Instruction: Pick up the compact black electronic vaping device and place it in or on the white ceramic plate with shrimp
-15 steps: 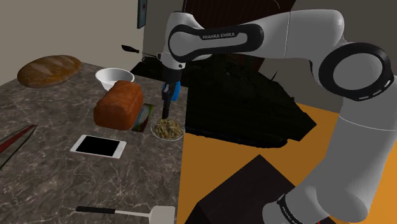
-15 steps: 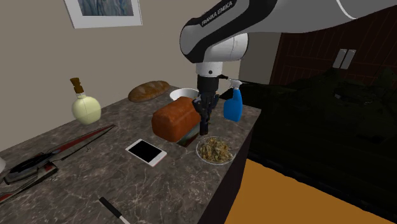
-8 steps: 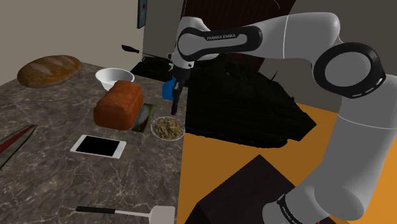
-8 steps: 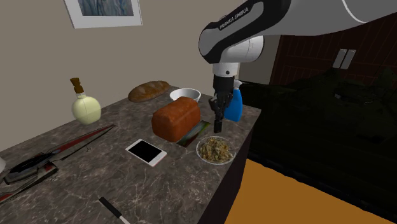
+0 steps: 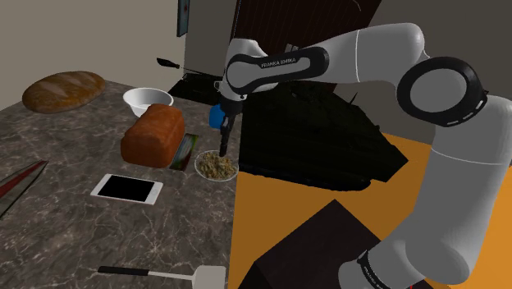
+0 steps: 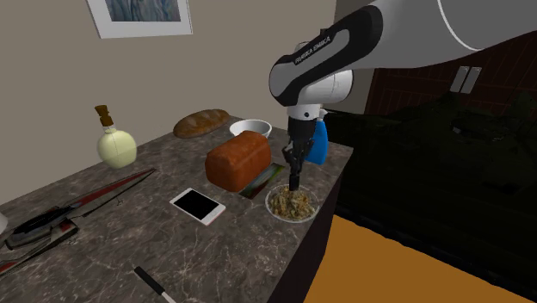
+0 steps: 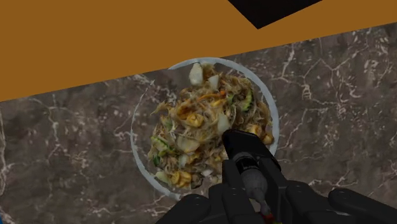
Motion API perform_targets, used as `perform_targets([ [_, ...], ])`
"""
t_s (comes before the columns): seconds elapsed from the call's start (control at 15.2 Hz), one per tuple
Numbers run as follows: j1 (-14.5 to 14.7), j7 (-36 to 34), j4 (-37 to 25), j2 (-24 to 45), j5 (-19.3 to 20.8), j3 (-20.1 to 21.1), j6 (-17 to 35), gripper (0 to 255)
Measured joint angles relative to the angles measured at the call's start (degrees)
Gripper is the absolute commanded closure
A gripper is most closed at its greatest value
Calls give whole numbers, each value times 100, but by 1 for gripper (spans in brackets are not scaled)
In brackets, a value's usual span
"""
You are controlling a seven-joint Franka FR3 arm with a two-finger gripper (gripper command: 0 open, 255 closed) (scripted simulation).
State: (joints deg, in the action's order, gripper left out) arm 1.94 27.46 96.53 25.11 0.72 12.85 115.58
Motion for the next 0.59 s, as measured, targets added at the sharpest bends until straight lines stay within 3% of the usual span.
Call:
perform_targets([
  [0.59,17,0,161,249,48,-29,407,255],
])
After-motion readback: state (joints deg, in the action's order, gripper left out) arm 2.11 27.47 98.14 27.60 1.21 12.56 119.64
